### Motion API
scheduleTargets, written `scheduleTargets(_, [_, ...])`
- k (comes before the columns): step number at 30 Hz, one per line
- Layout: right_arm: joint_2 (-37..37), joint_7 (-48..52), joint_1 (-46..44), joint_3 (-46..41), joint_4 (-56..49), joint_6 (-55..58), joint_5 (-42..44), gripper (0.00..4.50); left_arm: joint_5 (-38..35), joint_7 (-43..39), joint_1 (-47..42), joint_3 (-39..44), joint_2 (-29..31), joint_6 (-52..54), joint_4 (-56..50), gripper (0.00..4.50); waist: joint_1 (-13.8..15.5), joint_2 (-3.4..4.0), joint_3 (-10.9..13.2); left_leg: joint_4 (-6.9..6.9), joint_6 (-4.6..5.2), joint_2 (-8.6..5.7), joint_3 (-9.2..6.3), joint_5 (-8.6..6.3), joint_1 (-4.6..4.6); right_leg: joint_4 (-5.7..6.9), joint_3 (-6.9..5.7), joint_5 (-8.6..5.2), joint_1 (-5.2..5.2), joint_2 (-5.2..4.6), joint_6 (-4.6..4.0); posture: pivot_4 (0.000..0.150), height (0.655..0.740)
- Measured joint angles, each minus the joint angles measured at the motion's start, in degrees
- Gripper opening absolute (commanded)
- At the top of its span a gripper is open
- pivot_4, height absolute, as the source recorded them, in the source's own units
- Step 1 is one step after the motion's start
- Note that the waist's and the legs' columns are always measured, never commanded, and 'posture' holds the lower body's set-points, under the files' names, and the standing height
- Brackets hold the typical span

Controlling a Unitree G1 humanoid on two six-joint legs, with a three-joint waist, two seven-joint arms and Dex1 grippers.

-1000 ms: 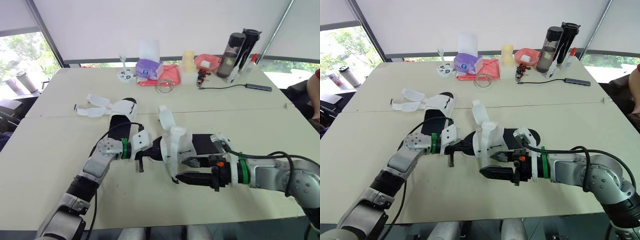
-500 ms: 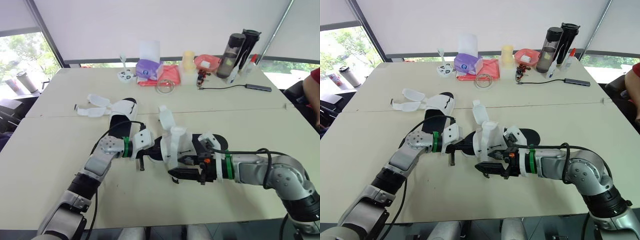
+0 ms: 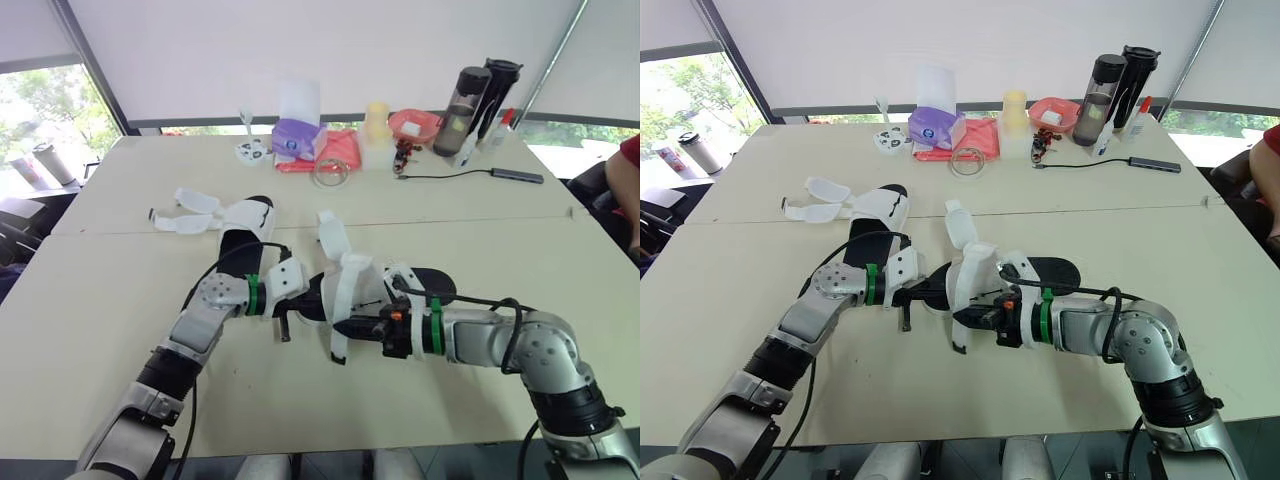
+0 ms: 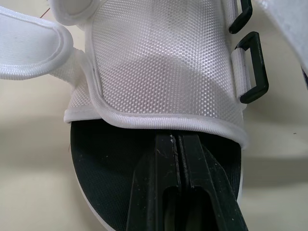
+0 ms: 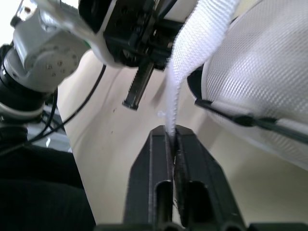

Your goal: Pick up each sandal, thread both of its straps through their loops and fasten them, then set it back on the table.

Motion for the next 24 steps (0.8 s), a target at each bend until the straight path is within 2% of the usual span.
scheduleTargets(6, [-5.07, 4.06, -0.61, -2.11, -2.7, 1.13, 1.66, 0.06, 0.06, 0.21, 0.15, -0.05, 0.05, -0.41, 0.06, 0.0, -0.02, 0.0, 0.0, 0.0, 0.0, 0.0, 0.02, 0.0, -0.01, -0.01, -0.02, -0.01, 0.01, 0.0, 0.02, 0.15, 0.74])
scheduleTargets(9, [-8.04, 8.61, -5.45, -4.97, -1.71, 0.7, 1.52, 0.06, 1.28, 0.05, -0.57, -0.87, 0.69, -3.03, 1.53, 0.0, -0.09, 0.02, 0.01, 0.01, 0.0, 0.03, 0.06, 0.0, 0.01, -0.01, -0.02, -0.03, 0.0, 0.02, 0.06, 0.15, 0.74])
scheduleTargets(14, [-8.5, 14.1, -12.14, -5.71, 4.04, -3.35, -4.62, 0.06, 3.54, -0.08, -3.02, -2.51, 0.79, -9.08, 4.94, 0.0, 0.08, 0.01, -0.01, 0.0, 0.0, 0.08, 0.05, 0.0, -0.01, -0.19, -0.19, -0.02, 0.12, 0.07, 0.04, 0.15, 0.74])
scheduleTargets(24, [-8.78, 25.63, -20.45, 0.48, 13.2, -3.51, -16.24, 0.06, 4.78, 0.31, -5.07, -3.08, -0.01, -12.75, 8.38, 0.0, -0.02, 0.03, -0.01, -0.02, 0.0, 0.08, 0.03, 0.0, -0.05, -0.28, -0.14, 0.17, 0.07, 0.07, 0.03, 0.15, 0.74])
